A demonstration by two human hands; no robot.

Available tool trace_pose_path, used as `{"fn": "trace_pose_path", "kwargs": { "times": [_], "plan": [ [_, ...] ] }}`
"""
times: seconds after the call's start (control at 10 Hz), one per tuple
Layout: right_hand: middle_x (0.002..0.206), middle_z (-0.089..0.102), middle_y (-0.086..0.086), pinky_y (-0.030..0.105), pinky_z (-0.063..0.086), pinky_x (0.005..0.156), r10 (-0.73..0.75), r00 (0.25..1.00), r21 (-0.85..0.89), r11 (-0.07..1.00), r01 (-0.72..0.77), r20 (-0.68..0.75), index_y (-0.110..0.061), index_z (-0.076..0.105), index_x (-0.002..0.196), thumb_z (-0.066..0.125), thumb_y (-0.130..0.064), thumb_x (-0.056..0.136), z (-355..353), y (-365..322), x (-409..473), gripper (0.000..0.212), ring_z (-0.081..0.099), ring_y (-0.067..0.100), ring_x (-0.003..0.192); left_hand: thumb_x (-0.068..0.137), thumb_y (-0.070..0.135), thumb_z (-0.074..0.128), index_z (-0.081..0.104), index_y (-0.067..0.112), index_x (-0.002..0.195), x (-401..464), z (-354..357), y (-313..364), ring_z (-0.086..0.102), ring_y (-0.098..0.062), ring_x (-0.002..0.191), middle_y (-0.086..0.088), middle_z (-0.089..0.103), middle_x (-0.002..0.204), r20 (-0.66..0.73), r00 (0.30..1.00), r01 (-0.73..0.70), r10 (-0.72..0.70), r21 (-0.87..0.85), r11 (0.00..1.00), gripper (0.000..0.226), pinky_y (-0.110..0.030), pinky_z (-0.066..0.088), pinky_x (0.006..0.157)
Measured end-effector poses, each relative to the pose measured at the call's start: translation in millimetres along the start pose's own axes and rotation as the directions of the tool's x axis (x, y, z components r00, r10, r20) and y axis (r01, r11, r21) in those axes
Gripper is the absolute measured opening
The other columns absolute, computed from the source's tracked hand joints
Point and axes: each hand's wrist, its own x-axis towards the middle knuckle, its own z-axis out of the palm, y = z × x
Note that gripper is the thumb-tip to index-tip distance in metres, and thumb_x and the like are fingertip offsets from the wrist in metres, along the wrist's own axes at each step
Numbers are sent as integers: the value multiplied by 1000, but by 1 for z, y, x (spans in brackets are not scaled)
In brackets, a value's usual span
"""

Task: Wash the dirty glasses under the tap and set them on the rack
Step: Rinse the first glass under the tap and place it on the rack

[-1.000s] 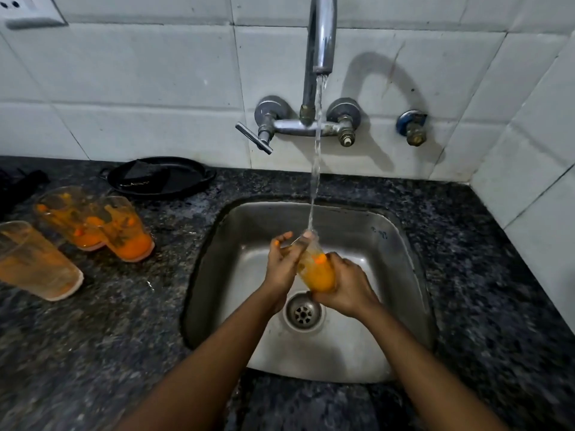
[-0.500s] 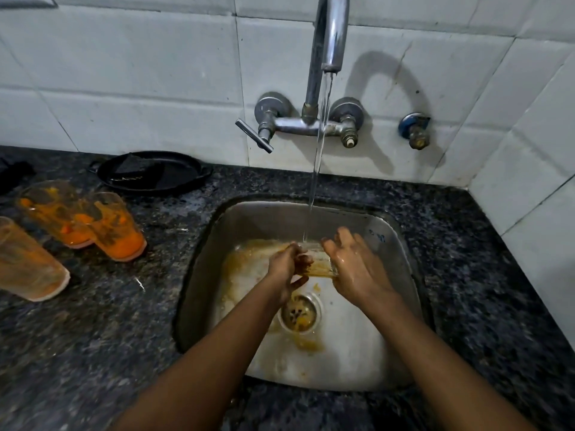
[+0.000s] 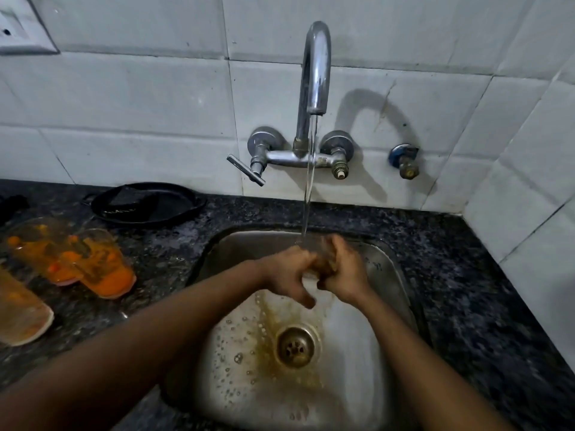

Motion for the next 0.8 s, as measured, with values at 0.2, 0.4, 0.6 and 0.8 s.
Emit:
{"fn": "trace_pose_path", "kwargs": {
  "times": [0.2,0.4,0.6,0.8],
  "plan": [
    [123,52,14,40,43,94,-225,974,-193,957,218,-13,-12,49,122,71,0,65,3,1,24,62,45,31,115,87,9,52,30,16,141,-6,-12,12,22,-29,142,-10,28,152,-43,968,248,-249,347,905,59,-50,6,116],
    [121,54,14,42,45,93,-241,970,-163,959,233,-30,-14,48,125,77,-10,65,-2,5,29,67,51,32,112,70,-1,65,61,8,111,1,-27,7,61,-25,104,-10,65,108,16,987,120,-159,-730,672,43,-42,46,97],
    [119,48,15,36,45,74,-99,995,-623,779,68,-16,-18,34,123,73,-30,72,-11,-26,16,66,57,32,100,95,31,46,60,5,108,7,-8,5,64,-23,86,-11,67,97,-215,856,-58,-470,-944,325,33,-33,54,72],
    [119,53,17,40,50,71,-209,978,-808,576,127,4,-15,26,141,74,-20,69,15,-40,-16,86,60,34,94,89,44,52,62,16,66,18,10,22,64,-18,72,-3,66,70,-362,441,-138,-821,-931,337,38,-36,55,74]
  ]
}}
